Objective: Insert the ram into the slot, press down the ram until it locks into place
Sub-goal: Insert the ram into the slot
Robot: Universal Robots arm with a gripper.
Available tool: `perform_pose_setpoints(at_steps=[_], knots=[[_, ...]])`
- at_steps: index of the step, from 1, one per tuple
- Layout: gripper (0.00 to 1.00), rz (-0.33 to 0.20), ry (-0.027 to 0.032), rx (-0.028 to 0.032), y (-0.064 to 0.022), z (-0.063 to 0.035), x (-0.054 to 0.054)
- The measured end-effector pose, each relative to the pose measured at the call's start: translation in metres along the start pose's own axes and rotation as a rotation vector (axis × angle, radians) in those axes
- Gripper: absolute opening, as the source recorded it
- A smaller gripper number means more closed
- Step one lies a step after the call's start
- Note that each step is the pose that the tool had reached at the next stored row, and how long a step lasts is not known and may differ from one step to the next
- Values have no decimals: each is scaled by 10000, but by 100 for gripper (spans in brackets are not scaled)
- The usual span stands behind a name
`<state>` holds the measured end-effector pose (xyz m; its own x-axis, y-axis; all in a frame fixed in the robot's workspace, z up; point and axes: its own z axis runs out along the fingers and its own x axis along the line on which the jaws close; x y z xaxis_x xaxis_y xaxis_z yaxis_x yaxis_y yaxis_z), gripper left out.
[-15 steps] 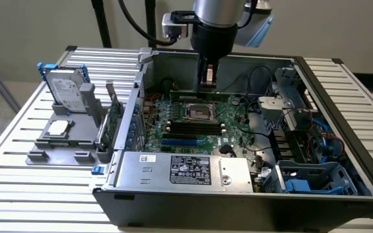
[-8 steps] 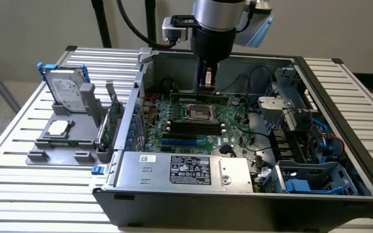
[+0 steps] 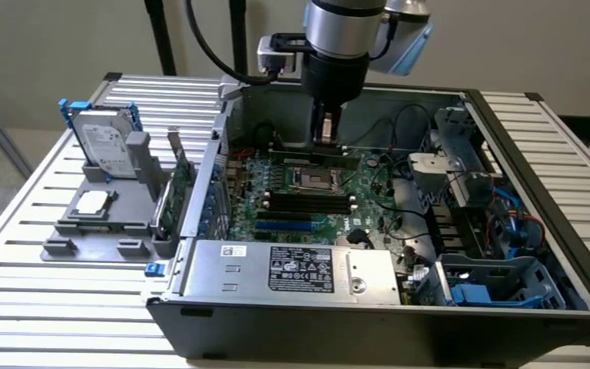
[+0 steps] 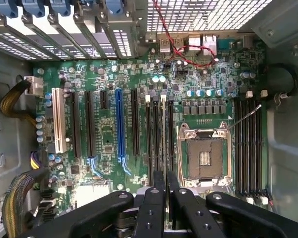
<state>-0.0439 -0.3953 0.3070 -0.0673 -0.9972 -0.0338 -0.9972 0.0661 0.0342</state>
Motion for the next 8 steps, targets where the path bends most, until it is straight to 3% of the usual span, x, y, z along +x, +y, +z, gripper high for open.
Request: perform_pose_setpoints(at_steps=[8], knots=[[13,6,210,14,-14,129,-15]])
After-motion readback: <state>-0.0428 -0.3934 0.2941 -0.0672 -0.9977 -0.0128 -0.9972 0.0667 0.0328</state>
